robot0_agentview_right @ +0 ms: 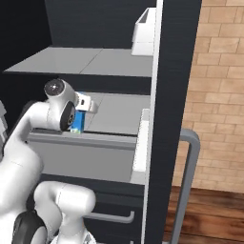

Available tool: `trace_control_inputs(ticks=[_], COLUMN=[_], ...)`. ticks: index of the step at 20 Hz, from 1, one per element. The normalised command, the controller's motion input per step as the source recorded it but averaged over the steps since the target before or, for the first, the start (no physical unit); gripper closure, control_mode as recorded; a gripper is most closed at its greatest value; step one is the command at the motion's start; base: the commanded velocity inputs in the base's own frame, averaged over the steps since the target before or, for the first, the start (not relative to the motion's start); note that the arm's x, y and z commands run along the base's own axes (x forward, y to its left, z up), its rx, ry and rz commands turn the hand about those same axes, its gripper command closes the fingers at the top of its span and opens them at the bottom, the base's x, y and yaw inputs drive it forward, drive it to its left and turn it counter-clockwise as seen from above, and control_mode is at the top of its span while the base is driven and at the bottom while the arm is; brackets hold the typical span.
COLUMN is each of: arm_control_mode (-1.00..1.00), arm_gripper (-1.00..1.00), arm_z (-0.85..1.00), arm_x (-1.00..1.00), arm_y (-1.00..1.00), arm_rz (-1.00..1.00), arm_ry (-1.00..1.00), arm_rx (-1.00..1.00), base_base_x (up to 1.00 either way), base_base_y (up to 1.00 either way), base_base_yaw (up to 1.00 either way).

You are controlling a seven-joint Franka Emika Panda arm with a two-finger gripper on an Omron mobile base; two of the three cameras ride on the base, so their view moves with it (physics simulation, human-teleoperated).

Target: Take a sugar cube from the saucer and place it inside the coffee. Then, grab milk from the fridge and place it next to the coffee on the counter to sweeten the coffee.

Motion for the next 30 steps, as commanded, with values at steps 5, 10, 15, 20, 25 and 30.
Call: trace_control_inputs(ticks=[5,10,15,20,25,30], arm_control_mode=[-1.0,-1.0,-1.0,-1.0,-1.0,-1.0], arm_gripper=[1.0,1.0,1.0,1.0,1.0,1.0], arm_z=[-0.02,0.57,0.44,0.39,-0.01,-0.01], arm_x=[-1.0,-0.99,-1.0,-0.97,-0.2,-0.05], arm_y=[-0.01,0.0,0.0,0.0,0.02,0.13], arm_rz=[0.08,0.09,0.19,0.19,0.02,0.01], arm_ry=[0.0,-0.09,-0.09,-0.01,0.04,0.01], arm_rx=[0.0,-0.01,-0.01,0.0,0.0,0.0], base_base_x=[0.0,0.0,0.0,0.0,0.0,0.0], base_base_y=[0.0,0.0,0.0,0.0,0.0,0.0], base_base_yaw=[0.0,0.0,0.0,0.0,0.0,0.0])
